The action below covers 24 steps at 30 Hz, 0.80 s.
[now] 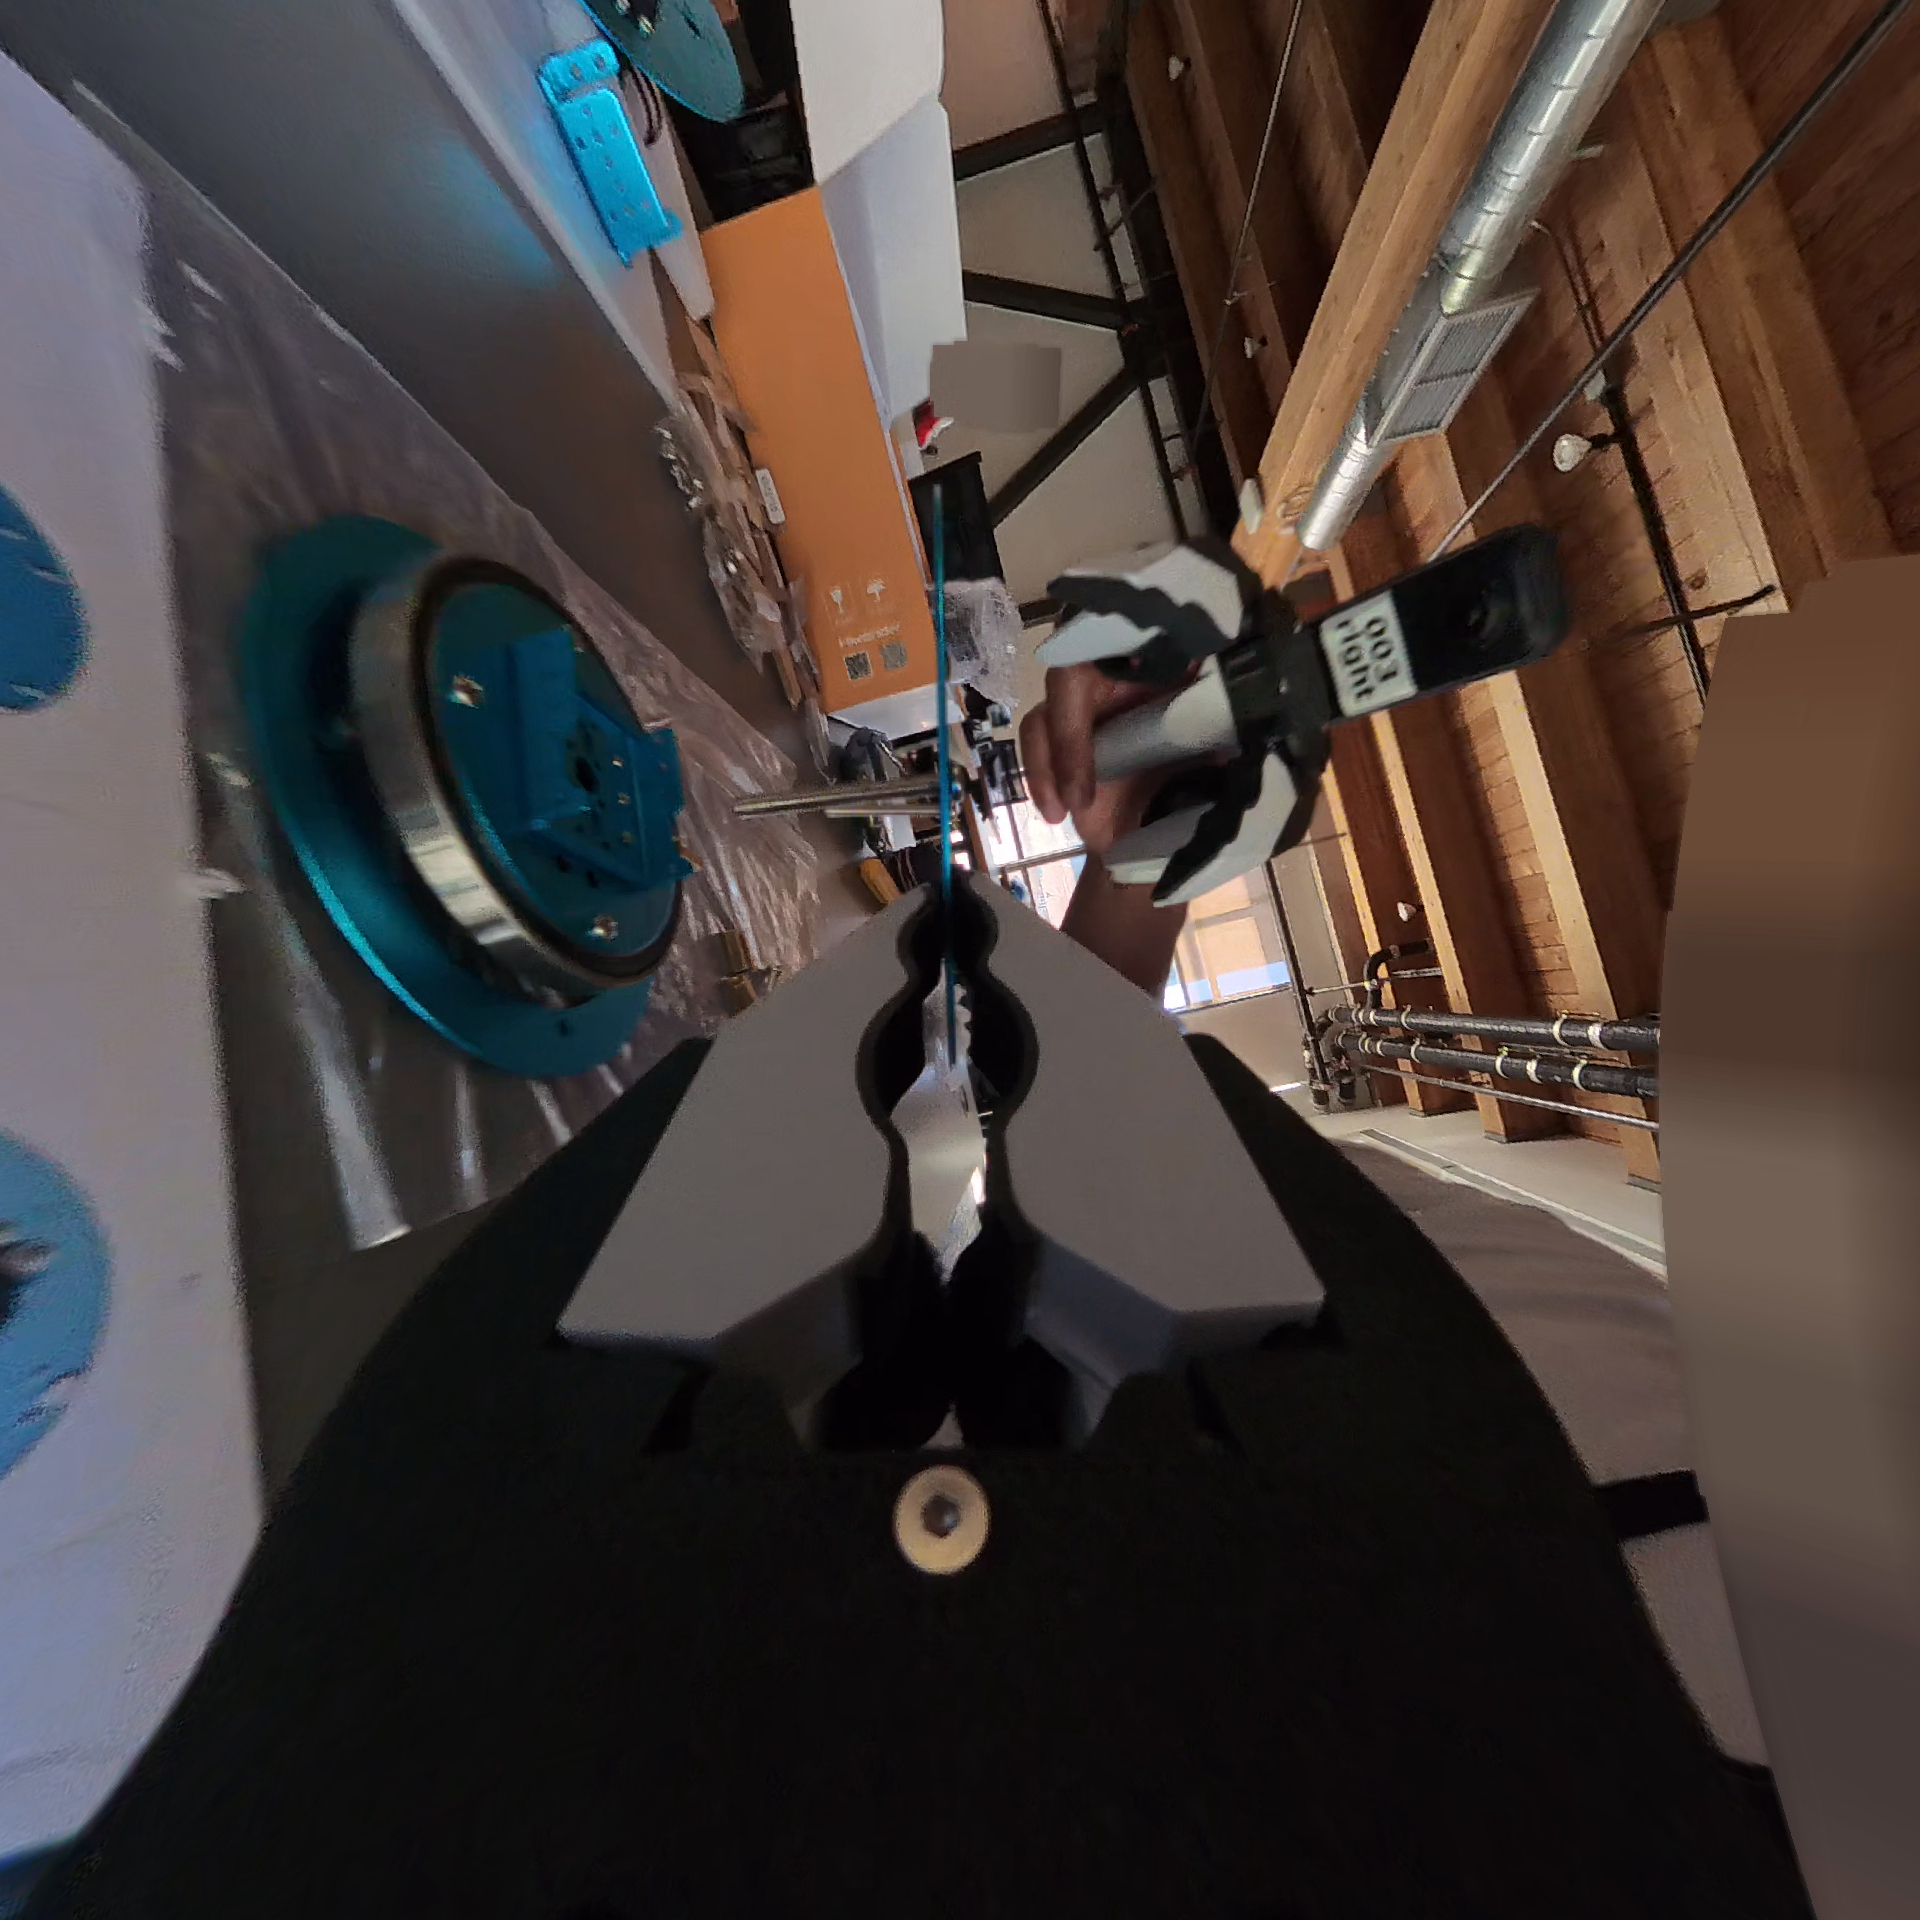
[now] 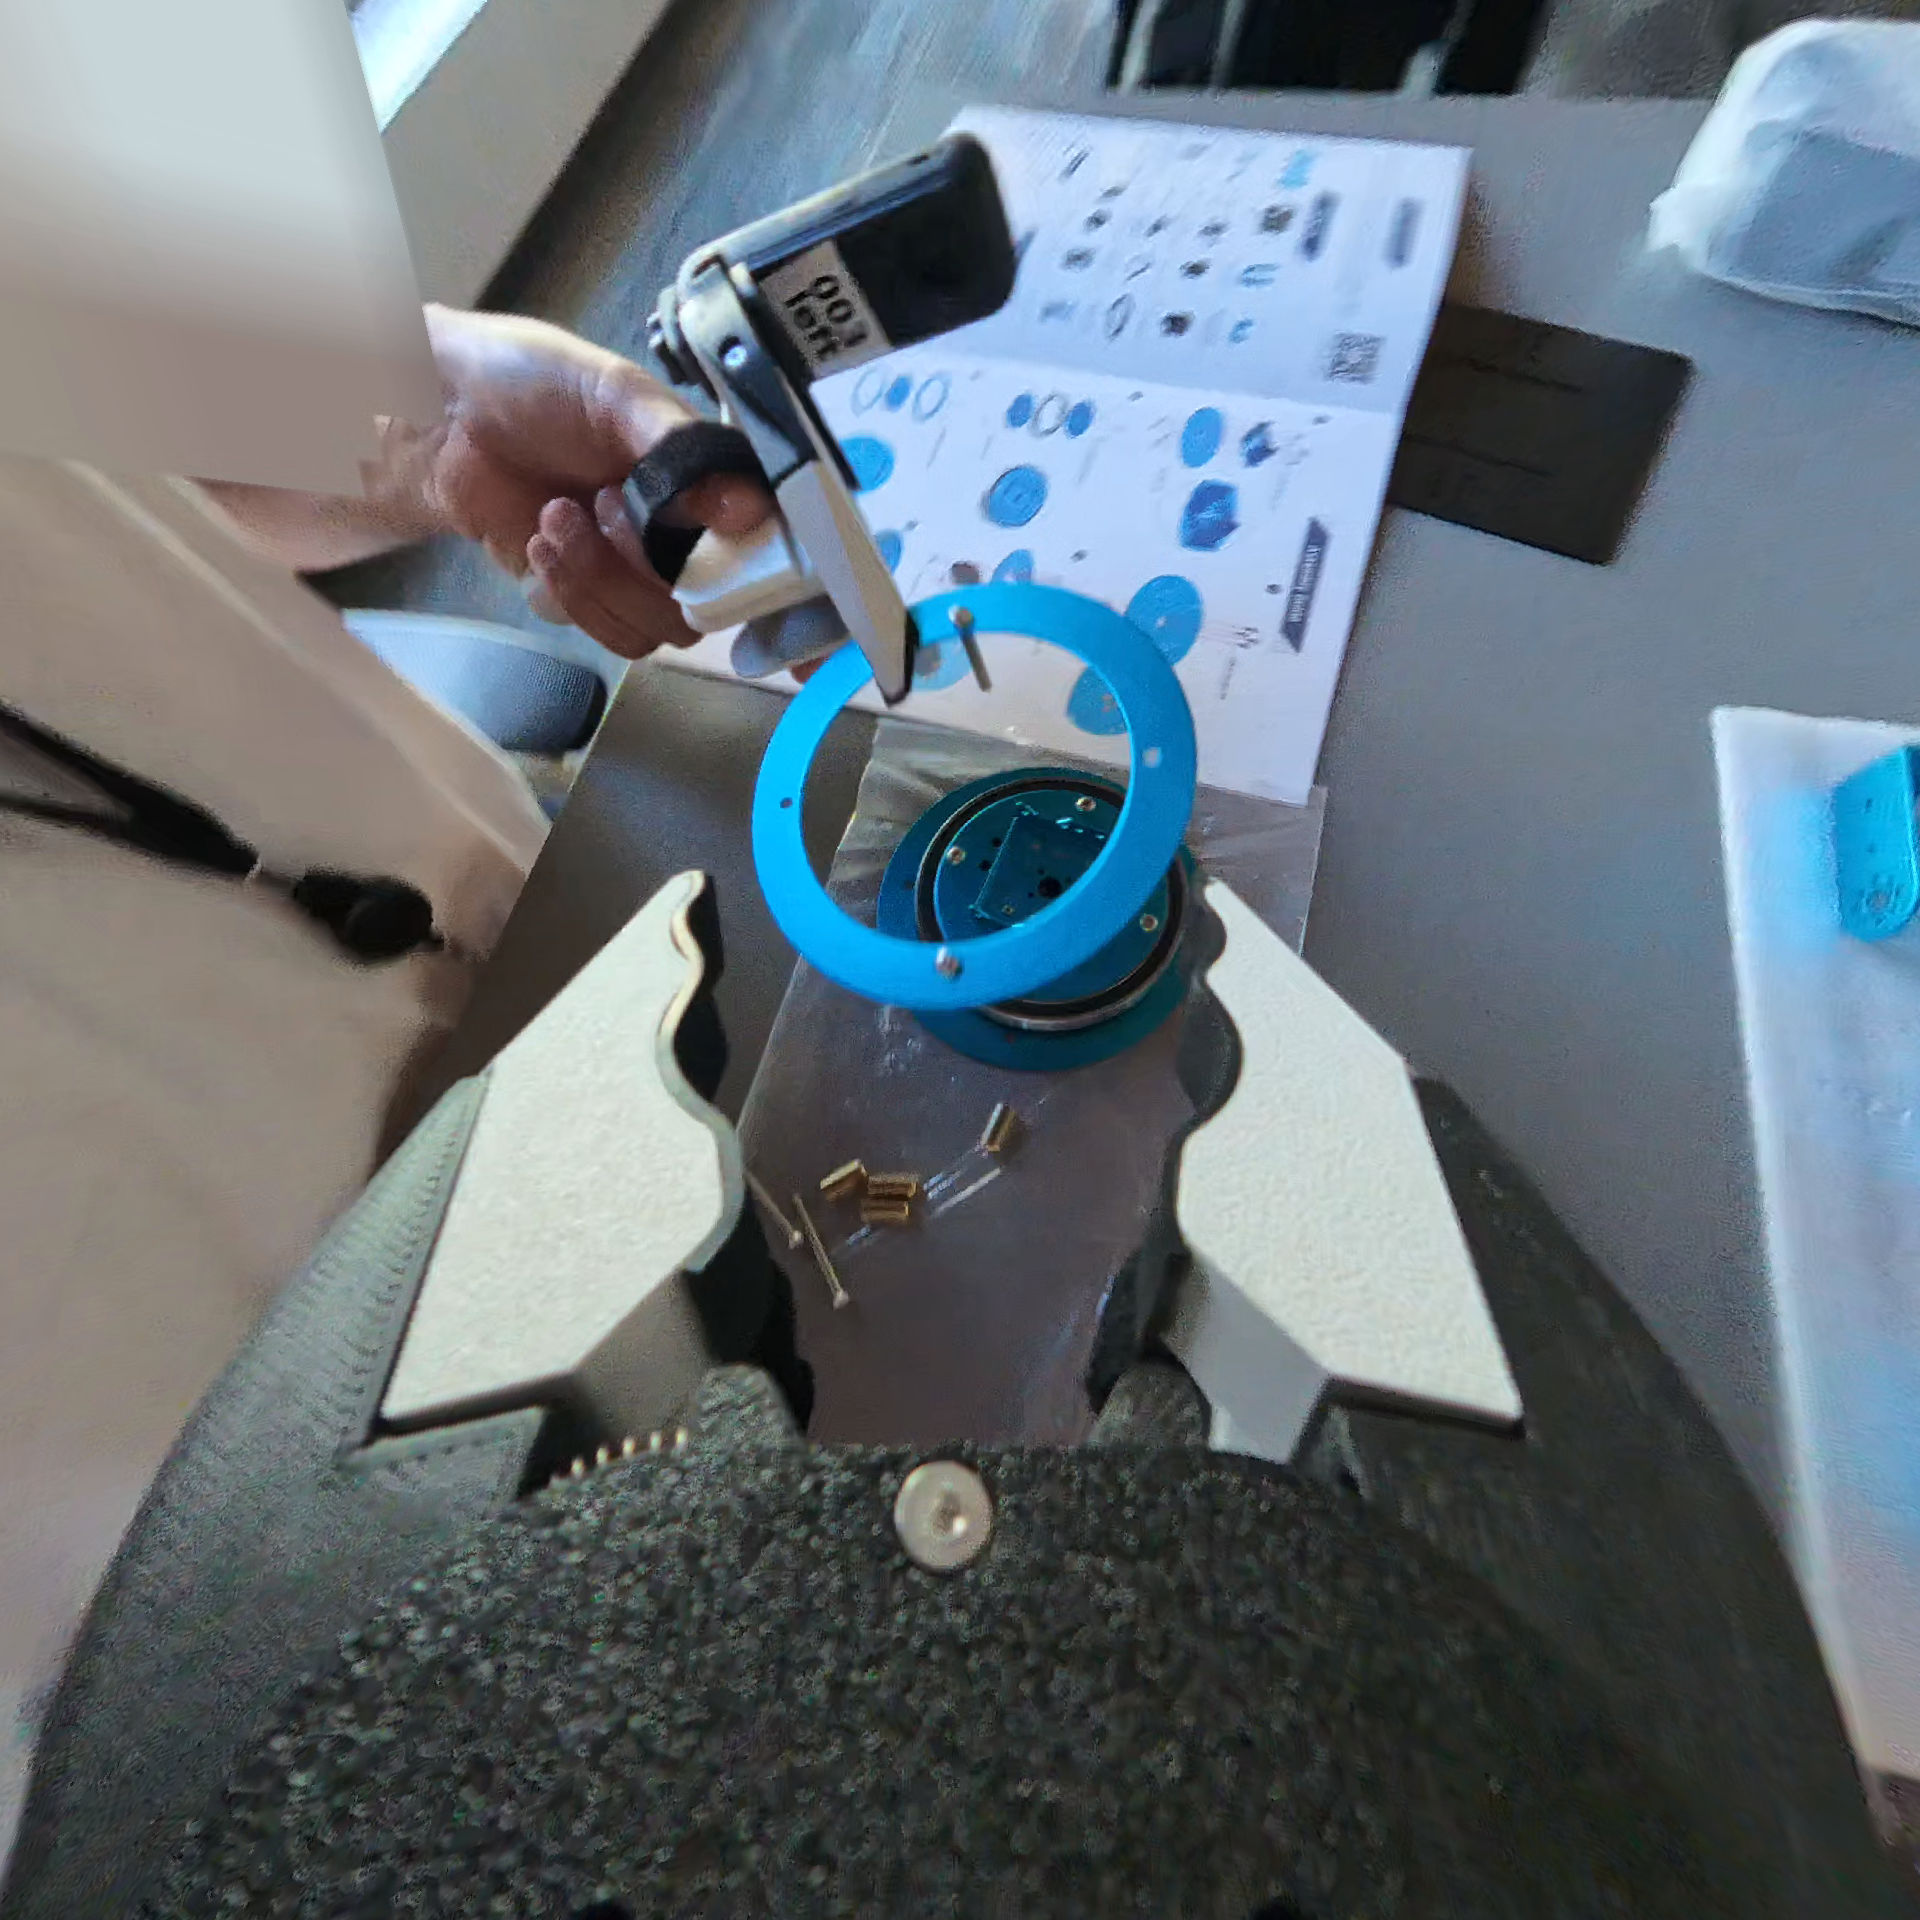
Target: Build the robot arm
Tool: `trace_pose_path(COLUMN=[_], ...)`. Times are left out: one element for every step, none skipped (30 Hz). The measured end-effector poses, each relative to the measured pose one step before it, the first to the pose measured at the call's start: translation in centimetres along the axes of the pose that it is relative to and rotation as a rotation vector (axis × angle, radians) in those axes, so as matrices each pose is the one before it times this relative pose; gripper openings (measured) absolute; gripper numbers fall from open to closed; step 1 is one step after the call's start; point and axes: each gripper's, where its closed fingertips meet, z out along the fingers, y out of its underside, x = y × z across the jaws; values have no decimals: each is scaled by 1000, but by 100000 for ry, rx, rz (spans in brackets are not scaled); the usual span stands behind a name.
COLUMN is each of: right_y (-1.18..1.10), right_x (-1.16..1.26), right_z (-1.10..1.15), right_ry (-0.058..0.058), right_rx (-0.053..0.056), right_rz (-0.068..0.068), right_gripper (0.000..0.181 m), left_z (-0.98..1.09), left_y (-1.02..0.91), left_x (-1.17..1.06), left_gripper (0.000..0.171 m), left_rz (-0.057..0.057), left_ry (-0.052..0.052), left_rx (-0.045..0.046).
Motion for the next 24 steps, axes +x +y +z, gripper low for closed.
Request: trace_pose_path(right_y=[526,826,1082,1012,981,830,502,350,367,512,517,186,-142,-222,-167,-77,-130,-252,-198,-85,-9,101,214,280], right_x=[222,354,216,-162,-20,34,-21,-56,110,263,166,-27,-152,-131,37,88,51,0,-85,-312,-89,160,113,26], right_z=[254,375,414,442,373,277,219,159,112,103,109,91,123,198,302,348,329,279,210,172,103,41,14,10], right_ry=[2001,3368,2654,306,704,1021,674,269,1113,2297,2163,1446,608,460,1112,1041,643,174,-326,-1363,279,1884,1165,191], right_rx=[6047,3922,1080,1169,1124,1123,2077,1987,788,-1568,-3083,-1726,444,1277,1099,627,912,1684,1114,-153,-629,-1022,-1511,-1476], right_rz=[3521,2557,1592,1769,1145,481,1015,1067,-97,-867,-1698,-1973,-1500,-897,-430,-247,-498,-144,99,64,-823,-1803,-2010,-761], right_gripper=[87,87,88,87,86,86,84,80,78,78,78,79,80,83,87,91,96,99,98,95,93,93,93,93], left_z=[-704,-557,-400,-228,-124,-22,51,81,92,136,143,171,183,202,237,268,280,313,292,256,198,119,57,23], left_y=[-626,-515,-345,-180,-108,-69,11,-3,-103,-74,-68,-91,-137,-100,-30,28,67,135,110,85,25,-73,-94,-35], left_x=[-407,-445,-305,-165,-62,22,82,72,-94,-198,-205,-141,-127,-161,-117,-154,-230,-185,-112,-107,-150,-115,-82,-115], left_gripper=[0,0,0,0,0,0,0,0,0,0,0,0,0,0,0,0,0,0,0,0,0,0,0,0], left_rz=[-143,-193,-860,-1593,-1822,-1633,-1664,-1694,-1105,-413,-359,-835,-1078,-922,-763,-659,-282,-278,-850,-696,62,67,-327,-142], left_ry=[-2403,-2424,-1332,-169,591,1159,1689,1621,473,-366,-325,250,283,-58,-75,-495,-1118,-864,-234,-254,-791,-658,-381,-524], left_rx=[52,-170,-771,-1279,-1440,-1844,-2170,-1868,-963,-1181,-1307,-1234,-898,-1002,-1233,-1136,-1096,-1198,-873,-788,-604,141,370,-11])
